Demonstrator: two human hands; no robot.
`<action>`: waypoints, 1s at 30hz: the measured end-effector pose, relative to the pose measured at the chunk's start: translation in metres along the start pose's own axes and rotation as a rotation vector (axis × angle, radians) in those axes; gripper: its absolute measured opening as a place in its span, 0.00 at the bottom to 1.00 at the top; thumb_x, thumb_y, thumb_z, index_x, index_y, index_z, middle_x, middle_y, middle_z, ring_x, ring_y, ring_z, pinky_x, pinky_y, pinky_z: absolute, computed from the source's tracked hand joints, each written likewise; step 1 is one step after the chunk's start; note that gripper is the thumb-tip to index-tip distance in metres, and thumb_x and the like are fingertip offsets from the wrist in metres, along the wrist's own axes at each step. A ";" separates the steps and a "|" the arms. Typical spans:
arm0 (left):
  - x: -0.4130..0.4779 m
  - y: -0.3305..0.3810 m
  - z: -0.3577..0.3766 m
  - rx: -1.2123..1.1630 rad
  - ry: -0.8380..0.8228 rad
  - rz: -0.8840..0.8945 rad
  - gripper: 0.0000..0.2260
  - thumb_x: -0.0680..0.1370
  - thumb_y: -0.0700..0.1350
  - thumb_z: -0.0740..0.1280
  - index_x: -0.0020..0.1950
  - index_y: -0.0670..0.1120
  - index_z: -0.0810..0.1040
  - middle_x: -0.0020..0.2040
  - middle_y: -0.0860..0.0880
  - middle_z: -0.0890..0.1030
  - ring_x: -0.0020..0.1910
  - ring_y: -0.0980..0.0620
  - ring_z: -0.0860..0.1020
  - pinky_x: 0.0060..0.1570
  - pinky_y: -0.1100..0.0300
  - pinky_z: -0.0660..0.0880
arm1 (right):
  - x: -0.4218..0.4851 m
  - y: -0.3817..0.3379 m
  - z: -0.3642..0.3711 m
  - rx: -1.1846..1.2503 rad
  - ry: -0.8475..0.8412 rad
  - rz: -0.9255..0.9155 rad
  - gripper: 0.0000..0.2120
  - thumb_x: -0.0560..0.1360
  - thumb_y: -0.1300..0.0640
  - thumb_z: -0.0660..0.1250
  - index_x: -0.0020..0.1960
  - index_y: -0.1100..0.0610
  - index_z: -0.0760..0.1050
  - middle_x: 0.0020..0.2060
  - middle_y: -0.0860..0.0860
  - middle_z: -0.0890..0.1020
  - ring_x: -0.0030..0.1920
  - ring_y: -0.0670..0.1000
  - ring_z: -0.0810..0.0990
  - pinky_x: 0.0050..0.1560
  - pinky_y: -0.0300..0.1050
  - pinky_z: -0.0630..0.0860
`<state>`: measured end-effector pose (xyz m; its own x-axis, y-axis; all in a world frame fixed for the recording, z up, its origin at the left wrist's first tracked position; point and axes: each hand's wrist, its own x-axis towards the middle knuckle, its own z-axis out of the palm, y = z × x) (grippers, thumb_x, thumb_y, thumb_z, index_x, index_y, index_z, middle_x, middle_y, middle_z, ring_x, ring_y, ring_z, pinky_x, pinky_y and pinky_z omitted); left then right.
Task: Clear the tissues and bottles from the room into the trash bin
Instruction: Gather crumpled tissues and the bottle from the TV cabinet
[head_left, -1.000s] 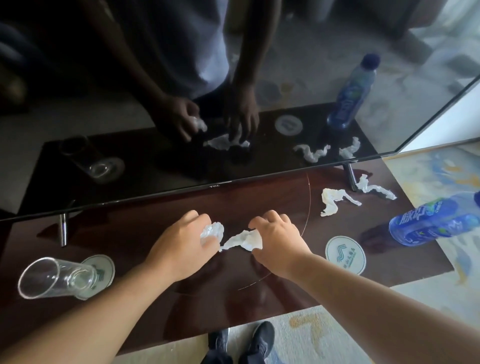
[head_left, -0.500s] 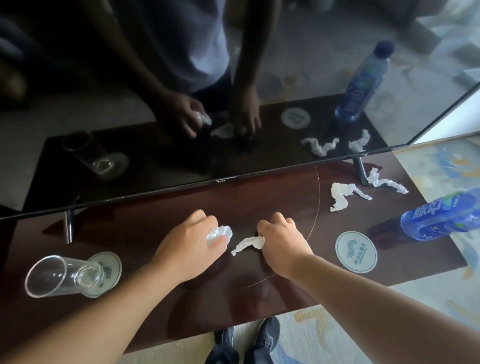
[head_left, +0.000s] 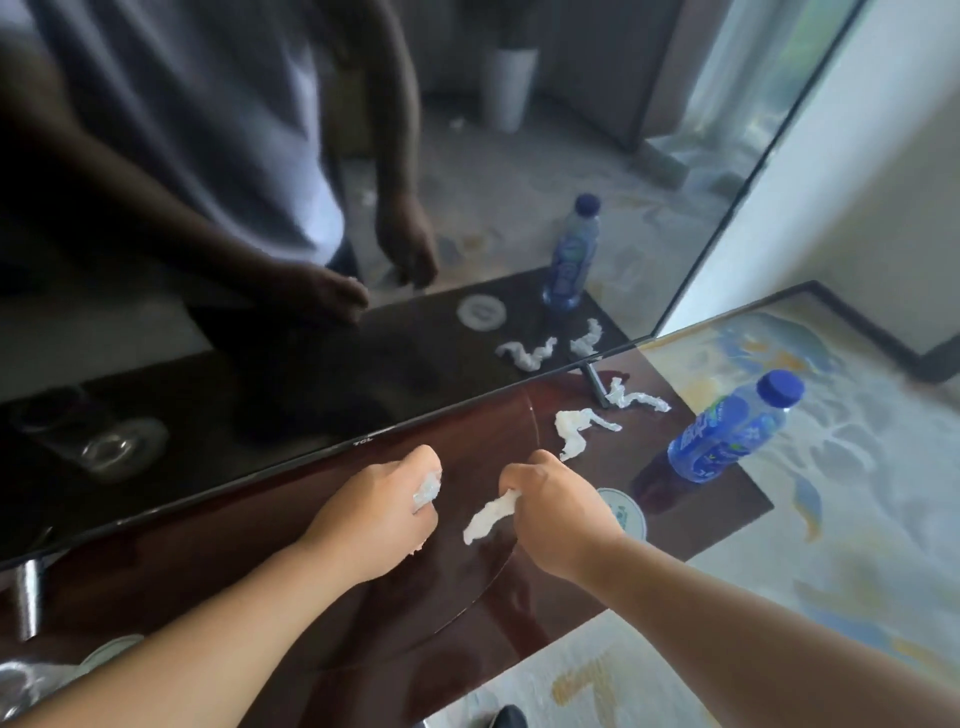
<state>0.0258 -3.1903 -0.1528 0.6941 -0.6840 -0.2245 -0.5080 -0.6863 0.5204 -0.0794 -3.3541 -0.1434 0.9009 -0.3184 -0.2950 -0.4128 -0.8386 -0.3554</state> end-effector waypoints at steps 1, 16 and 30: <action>0.002 0.006 -0.003 0.002 -0.011 0.035 0.06 0.74 0.42 0.61 0.46 0.53 0.68 0.37 0.54 0.78 0.35 0.54 0.76 0.33 0.57 0.71 | -0.005 0.002 -0.008 0.001 0.011 0.023 0.14 0.77 0.65 0.58 0.55 0.52 0.77 0.50 0.49 0.73 0.46 0.53 0.79 0.40 0.41 0.73; 0.030 0.096 0.012 0.164 0.047 0.190 0.15 0.75 0.50 0.65 0.34 0.51 0.61 0.35 0.54 0.70 0.34 0.52 0.70 0.32 0.58 0.64 | -0.038 0.062 -0.062 0.093 0.146 0.063 0.10 0.76 0.56 0.60 0.55 0.54 0.76 0.48 0.48 0.71 0.44 0.53 0.75 0.40 0.42 0.68; 0.048 0.196 0.073 0.116 0.118 0.009 0.06 0.73 0.41 0.61 0.48 0.50 0.73 0.47 0.54 0.76 0.43 0.50 0.76 0.39 0.56 0.72 | -0.049 0.167 -0.110 0.175 0.023 -0.059 0.07 0.75 0.52 0.61 0.46 0.53 0.74 0.50 0.49 0.70 0.45 0.51 0.74 0.35 0.40 0.68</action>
<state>-0.0774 -3.3754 -0.1217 0.7410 -0.6610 -0.1186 -0.5650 -0.7091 0.4219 -0.1776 -3.5274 -0.0903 0.9261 -0.2831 -0.2493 -0.3746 -0.7672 -0.5206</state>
